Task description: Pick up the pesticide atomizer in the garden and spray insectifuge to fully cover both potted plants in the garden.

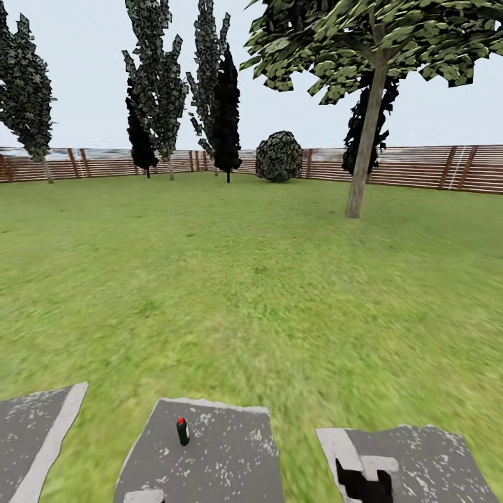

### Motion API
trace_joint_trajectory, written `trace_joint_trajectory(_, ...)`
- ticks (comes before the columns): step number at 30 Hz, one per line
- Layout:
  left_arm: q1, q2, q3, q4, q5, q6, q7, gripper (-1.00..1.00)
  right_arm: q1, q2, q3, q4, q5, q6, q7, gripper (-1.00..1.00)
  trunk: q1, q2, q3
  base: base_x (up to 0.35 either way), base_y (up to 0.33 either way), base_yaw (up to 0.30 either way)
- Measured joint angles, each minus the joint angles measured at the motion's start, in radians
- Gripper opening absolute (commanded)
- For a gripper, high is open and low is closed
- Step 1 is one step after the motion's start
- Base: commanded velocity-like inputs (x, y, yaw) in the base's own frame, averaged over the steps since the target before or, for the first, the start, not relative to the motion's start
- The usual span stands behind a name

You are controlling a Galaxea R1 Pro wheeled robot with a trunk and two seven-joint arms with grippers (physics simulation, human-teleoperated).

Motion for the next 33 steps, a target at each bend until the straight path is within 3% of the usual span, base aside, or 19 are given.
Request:
trace_joint_trajectory(3,-0.019,-0.003,0.001,0.001,0.005,0.002,0.001,1.0,0.0,0.0,-0.001,-0.093,0.001,0.004,0.003,1.0,0.0,0.0,0.0,0.0,0.0,0.0)
trace_joint_trajectory(9,-0.046,-0.023,0.001,-0.008,0.007,0.004,0.002,1.0,-0.018,0.0,0.001,-0.173,0.006,0.025,0.004,1.0,0.0,0.0,0.0,0.0,0.0,0.0)
trace_joint_trajectory(14,-0.118,-0.034,0.003,0.001,0.01,0.008,0.003,1.0,-0.085,0.0,0.002,-0.225,0.021,0.179,0.008,1.0,0.0,0.0,0.0,0.0,0.0,0.0)
trace_joint_trajectory(24,-0.214,-0.051,0.008,0.002,0.012,0.008,0.006,1.0,-0.097,-0.001,0.004,-0.236,0.027,0.225,0.008,1.0,0.0,0.0,0.0,0.0,0.0,0.0)
trace_joint_trajectory(33,-0.213,-0.047,0.01,0.002,0.011,0.008,0.005,1.0,-0.097,-0.001,0.006,-0.233,0.027,0.225,0.008,1.0,0.0,0.0,0.0,0.0,0.0,0.0)
